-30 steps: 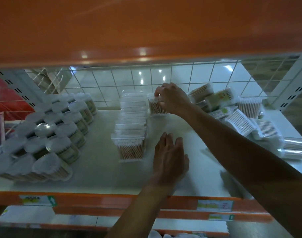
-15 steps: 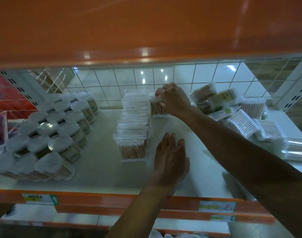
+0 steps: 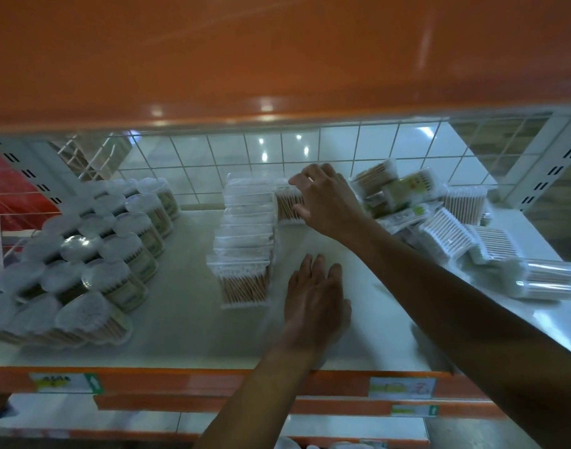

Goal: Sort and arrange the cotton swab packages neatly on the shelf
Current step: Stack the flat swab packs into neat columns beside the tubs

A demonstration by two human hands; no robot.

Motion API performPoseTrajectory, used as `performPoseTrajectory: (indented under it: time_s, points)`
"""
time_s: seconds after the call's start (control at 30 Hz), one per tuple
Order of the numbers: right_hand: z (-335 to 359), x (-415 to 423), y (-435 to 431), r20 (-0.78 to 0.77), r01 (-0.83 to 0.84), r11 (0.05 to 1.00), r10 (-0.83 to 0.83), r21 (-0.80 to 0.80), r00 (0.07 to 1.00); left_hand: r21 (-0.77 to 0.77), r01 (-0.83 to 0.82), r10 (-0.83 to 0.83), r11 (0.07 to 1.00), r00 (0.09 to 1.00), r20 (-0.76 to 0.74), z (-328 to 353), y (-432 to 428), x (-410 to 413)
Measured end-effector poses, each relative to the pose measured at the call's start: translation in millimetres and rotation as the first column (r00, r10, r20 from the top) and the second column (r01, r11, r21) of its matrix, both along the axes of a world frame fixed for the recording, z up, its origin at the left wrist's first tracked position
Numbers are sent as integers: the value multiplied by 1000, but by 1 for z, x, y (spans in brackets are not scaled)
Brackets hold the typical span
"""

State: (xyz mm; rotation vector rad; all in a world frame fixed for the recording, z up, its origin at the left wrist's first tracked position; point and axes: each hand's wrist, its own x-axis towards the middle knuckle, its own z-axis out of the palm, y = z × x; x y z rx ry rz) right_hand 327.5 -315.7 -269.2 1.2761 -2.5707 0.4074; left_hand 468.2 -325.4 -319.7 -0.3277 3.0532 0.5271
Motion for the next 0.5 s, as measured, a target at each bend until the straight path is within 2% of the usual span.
performPoseTrajectory:
  time_s: [0.23,0.33,0.5]
  points:
    - [1,34,48,135,40,989,-59,142,989,-10,19,-19,1000,999,-49,-6,6,-5]
    - [3,46,76,161,83,989,-102,124,982,-87,62,-65,994,997,-34,-7,11,-7]
    - [0,56,124,175,176,979,-193,106,966,-57,136,-139,989,989,-46,7,28,-8]
